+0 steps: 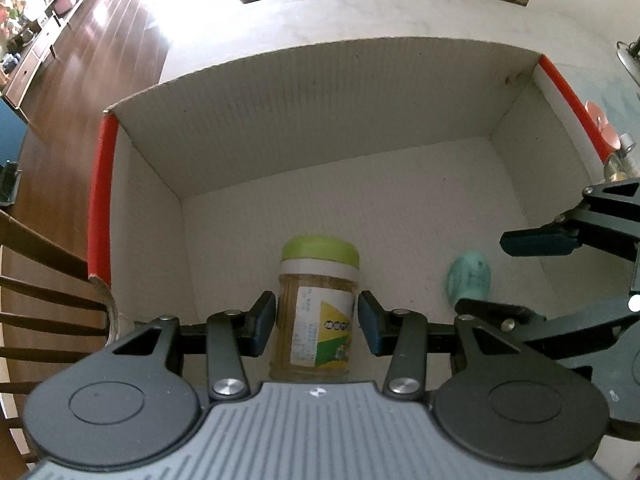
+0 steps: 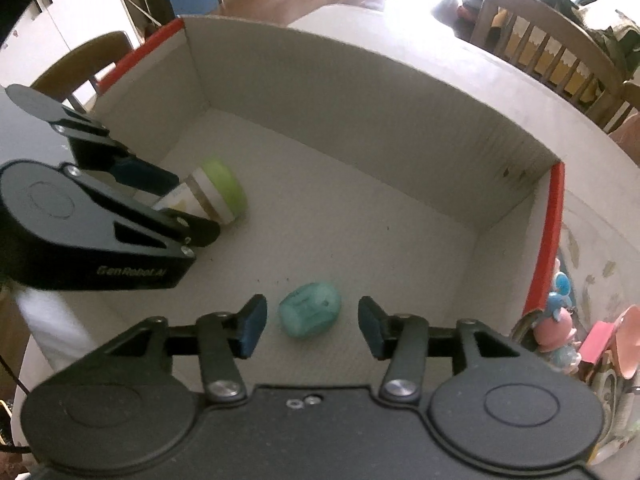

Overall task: Organize rigid objects
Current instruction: 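Carry the jar and soap into the cardboard box and open both tools, then withdraw both tools from the box back over the table items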

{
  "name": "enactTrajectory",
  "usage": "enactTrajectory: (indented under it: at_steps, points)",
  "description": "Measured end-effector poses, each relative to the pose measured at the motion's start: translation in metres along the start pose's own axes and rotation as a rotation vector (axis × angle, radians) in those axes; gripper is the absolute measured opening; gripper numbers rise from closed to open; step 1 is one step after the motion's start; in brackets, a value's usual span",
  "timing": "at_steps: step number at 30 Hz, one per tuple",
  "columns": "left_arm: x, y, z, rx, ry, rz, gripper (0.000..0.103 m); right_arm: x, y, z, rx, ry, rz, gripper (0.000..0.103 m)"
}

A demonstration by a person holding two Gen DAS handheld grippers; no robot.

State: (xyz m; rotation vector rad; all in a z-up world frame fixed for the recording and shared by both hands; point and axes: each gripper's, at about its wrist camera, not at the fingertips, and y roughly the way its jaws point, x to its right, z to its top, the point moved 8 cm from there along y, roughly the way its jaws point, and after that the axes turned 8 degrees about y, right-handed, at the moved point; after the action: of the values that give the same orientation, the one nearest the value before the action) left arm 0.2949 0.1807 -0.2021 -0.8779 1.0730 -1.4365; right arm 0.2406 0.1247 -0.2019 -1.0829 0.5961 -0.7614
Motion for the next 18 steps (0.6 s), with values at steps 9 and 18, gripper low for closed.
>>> enactTrajectory:
  at_steps: [9,18]
  points:
    - [0.004,-0.019,0.002,0.076,-0.021,0.023,0.044,0.006,-0.027,-0.003,0.094,0.011,0.036,0.060]
    - [0.016,-0.046,0.001,0.141,-0.026,0.027,0.044,0.016,-0.078,-0.007,0.173,0.040,0.074,0.060]
